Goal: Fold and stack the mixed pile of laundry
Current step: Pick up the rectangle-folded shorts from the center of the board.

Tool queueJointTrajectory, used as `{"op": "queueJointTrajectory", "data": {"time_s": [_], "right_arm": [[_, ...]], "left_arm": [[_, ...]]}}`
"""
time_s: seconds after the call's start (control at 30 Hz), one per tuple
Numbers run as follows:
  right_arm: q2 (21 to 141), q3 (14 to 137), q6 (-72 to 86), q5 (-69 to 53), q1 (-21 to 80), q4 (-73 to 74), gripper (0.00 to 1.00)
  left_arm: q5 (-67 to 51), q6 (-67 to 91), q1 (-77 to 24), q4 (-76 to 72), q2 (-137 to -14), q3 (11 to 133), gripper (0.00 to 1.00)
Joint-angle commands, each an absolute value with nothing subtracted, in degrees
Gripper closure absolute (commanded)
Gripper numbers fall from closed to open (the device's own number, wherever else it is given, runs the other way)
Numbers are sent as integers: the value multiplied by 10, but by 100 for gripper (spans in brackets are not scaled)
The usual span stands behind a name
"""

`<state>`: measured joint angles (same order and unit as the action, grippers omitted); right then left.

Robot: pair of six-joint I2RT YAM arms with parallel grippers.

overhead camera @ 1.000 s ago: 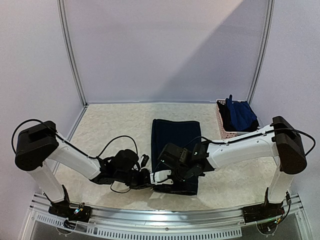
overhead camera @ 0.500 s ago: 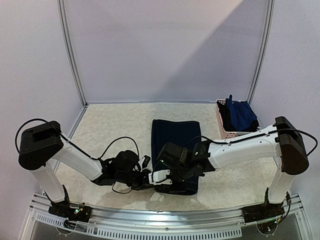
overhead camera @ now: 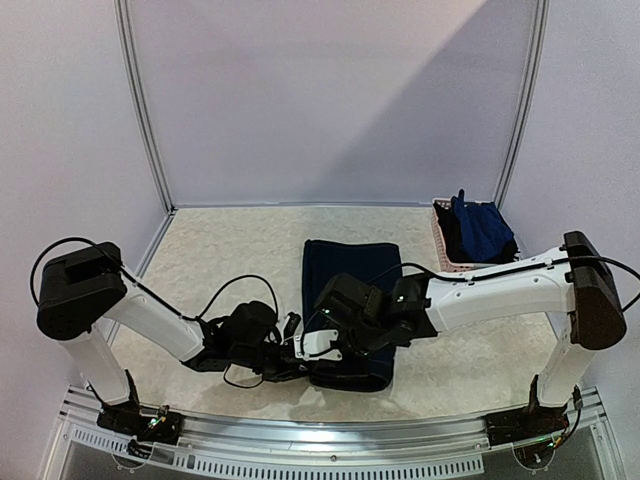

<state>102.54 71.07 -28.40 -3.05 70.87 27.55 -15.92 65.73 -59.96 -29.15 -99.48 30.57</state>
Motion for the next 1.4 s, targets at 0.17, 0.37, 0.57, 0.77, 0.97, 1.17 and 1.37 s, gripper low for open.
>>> {"op": "queueJointTrajectory", "data": {"time_s": [0.17,0.37,0.57,0.77,0.97,1.17,1.37], "right_arm": [[1067,717,-295,-62,715,251,98],[1080,711,-290,-80,715,256,81],[1001,729,-299,-102,705,318,59],[865,684,-352,-114,680,377,53],[786,530,-384,-76,679,349,53],[746,459,-426,-44,679,294,50],[784,438,-448,-45,686,250,48]], "left_arm": [[-142,655,-611,-199,-923,298,88],[-98,628,-611,-30,-842,337,66],[-58,552,-611,192,-760,396,54],[15,339,-627,398,-763,546,51],[158,159,-662,475,-824,622,51],[215,112,-660,436,-857,604,51],[195,136,-658,425,-859,602,51]]}}
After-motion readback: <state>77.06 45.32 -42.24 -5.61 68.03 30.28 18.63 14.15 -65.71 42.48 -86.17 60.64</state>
